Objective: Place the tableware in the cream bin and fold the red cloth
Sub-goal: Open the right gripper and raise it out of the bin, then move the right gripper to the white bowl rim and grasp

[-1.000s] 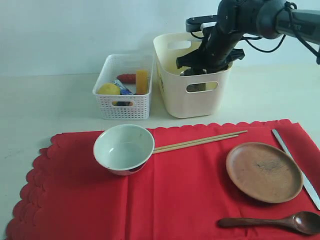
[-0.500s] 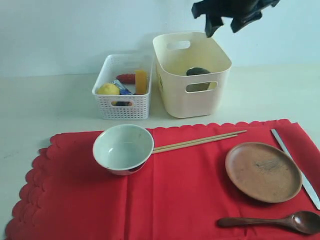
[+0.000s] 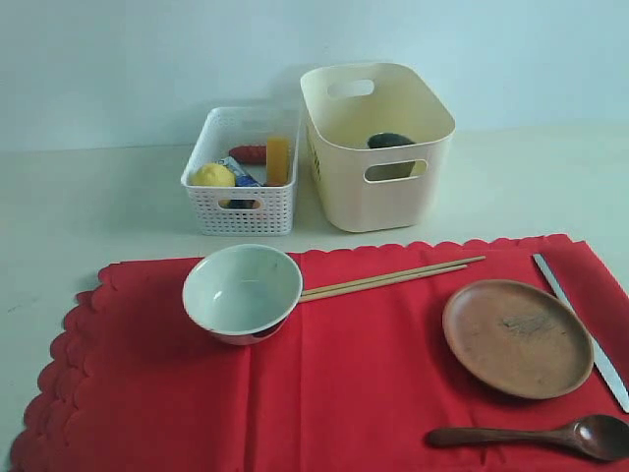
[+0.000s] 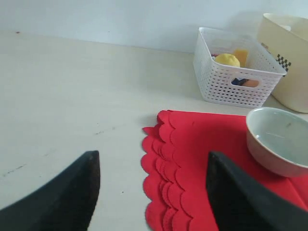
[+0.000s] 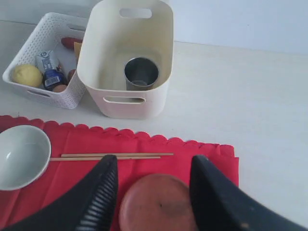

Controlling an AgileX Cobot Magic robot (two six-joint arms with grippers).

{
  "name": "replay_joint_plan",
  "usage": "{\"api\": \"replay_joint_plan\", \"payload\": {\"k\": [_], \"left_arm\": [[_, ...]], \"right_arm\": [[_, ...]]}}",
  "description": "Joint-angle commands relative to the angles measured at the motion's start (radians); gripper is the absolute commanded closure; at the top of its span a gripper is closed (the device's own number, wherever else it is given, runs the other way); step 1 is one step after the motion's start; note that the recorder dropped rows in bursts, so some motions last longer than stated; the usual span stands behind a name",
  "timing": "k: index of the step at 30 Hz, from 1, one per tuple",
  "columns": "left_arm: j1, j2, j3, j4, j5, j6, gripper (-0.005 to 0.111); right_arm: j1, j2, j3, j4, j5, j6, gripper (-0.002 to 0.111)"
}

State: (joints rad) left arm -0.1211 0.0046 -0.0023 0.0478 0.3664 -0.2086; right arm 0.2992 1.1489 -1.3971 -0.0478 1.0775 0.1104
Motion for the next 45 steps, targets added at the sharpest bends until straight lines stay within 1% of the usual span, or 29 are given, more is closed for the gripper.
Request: {"api": "replay_joint_plan", "payload": {"k": [1,5,9,13,17,19,22,24,25,27,31,33,35,38,41,45], "left_arm": [[0.003,-0.005,0.002,-0.007,-0.006,-0.006,0.045],[0.003,-0.005,0.002,-0.007,-0.006,-0.006,0.045],[0.003,-0.005,0.002,-0.007,-0.006,-0.006,0.045],[0.003,-0.005,0.002,-0.007,-0.006,-0.006,0.045],[0.003,-0.005,0.002,-0.007,-0.006,-0.006,0.045],[0.003,-0.005,0.002,-0.007,-0.006,-0.006,0.045],[0.003,-0.005,0.002,-0.007,-0.006,-0.006,0.045],[0.003,-0.005,0.002,-0.007,-0.006,-0.006,0.045],[0.003,-0.005,0.002,-0.007,-0.006,-0.006,0.045],[0.003,-0.005,0.002,-0.007,-0.006,-0.006,0.045],[0.003,-0.005,0.002,-0.007,-0.006,-0.006,0.045],[0.003,-0.005,0.002,-0.007,-0.006,-0.006,0.045],[0.003,-0.005,0.002,-0.007,-0.006,-0.006,0.045],[0.003,-0.005,0.002,-0.007,-0.006,-0.006,0.045],[0.003,-0.005,0.002,-0.007,-0.006,-0.006,0.045],[0.003,-0.005,0.002,-0.007,-0.006,-0.006,0.045]], "right_arm": [[-0.002,-0.171,0.108,0.006,0.049,-0.054,0.063],[-0.002,-0.250,0.185,0.006,0.103,-0.083,0.063],[-0.002,-0.252,0.262,0.006,0.121,-0.085,0.063],[-0.002,-0.183,0.377,0.024,0.112,-0.085,0.063],[-0.002,-0.093,0.446,0.026,0.040,-0.085,0.063],[-0.002,-0.015,0.467,0.023,-0.029,-0.085,0.063],[-0.002,0.106,0.467,0.027,-0.122,-0.110,0.063],[-0.002,0.196,0.467,0.088,-0.194,-0.212,0.063],[-0.002,0.249,0.467,0.149,-0.228,-0.308,0.063],[-0.002,0.296,0.467,0.199,-0.265,-0.423,0.063],[-0.002,0.371,0.467,0.232,-0.341,-0.626,0.063],[-0.002,0.395,0.464,0.232,-0.367,-0.681,0.063],[-0.002,0.419,0.453,0.239,-0.393,-0.692,0.063],[-0.002,0.463,0.399,0.314,-0.390,-0.692,0.063],[-0.002,0.522,0.314,0.465,-0.323,-0.692,0.063],[0.005,0.579,0.228,0.620,-0.244,-0.692,0.063]]}}
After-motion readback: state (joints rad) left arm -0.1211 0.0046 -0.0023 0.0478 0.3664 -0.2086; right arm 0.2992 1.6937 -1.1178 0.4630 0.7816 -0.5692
